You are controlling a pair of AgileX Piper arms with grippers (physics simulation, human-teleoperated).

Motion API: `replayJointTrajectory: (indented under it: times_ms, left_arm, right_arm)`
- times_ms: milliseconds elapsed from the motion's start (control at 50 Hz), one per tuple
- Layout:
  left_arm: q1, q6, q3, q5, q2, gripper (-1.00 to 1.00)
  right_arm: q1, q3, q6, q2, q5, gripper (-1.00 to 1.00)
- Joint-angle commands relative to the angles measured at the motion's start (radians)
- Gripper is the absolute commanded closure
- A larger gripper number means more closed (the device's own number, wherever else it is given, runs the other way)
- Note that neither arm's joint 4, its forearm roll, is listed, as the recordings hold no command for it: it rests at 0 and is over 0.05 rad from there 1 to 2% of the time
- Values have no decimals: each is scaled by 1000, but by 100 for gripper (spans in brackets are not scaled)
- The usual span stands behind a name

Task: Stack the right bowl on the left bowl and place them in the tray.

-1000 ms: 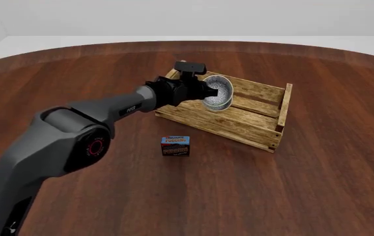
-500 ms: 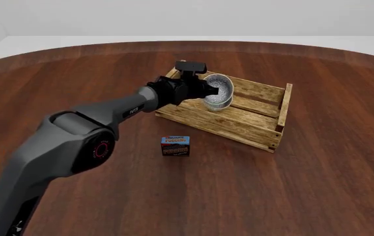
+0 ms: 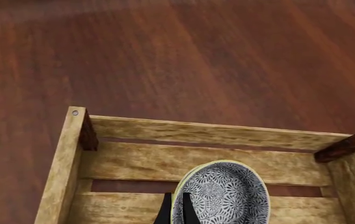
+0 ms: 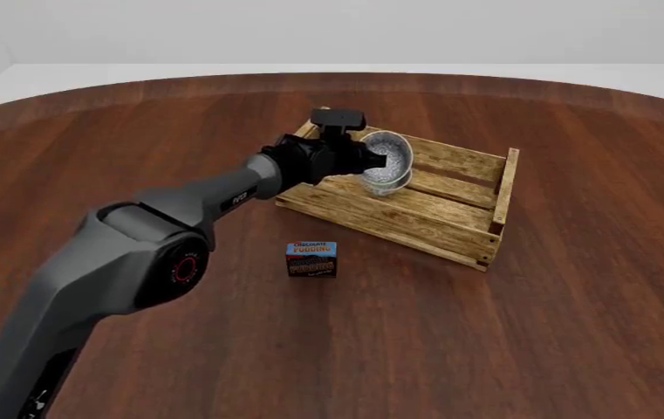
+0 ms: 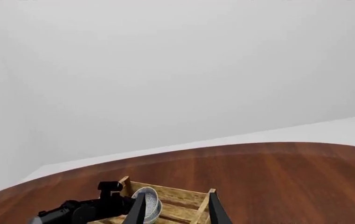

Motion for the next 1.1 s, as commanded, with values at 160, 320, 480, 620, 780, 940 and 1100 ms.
replayJointTrajectory:
  times_ms: [160, 320, 480, 620, 780, 940, 1100]
  left_arm:
    - [21, 66, -65, 47, 47, 100]
    - [10, 85, 6, 13, 6, -100]
    - [-1, 88, 40, -2, -24, -100]
    - [-10, 91, 167, -59, -117, -100]
    - [-15, 107, 346, -127, -280, -100]
    - [-9, 113, 441, -162, -384, -100]
    - [-16, 111, 548, -203, -486, -100]
  right_arm:
    - [-1, -7, -5, 2, 3, -100]
    - [2, -8, -8, -3, 8, -100]
    - [4, -13, -10, -4, 12, -100]
    - [7, -14, -11, -3, 13, -100]
    - [16, -22, -12, -10, 23, -100]
    - [25, -40, -15, -20, 40, -100]
    - [30, -62, -20, -22, 54, -100]
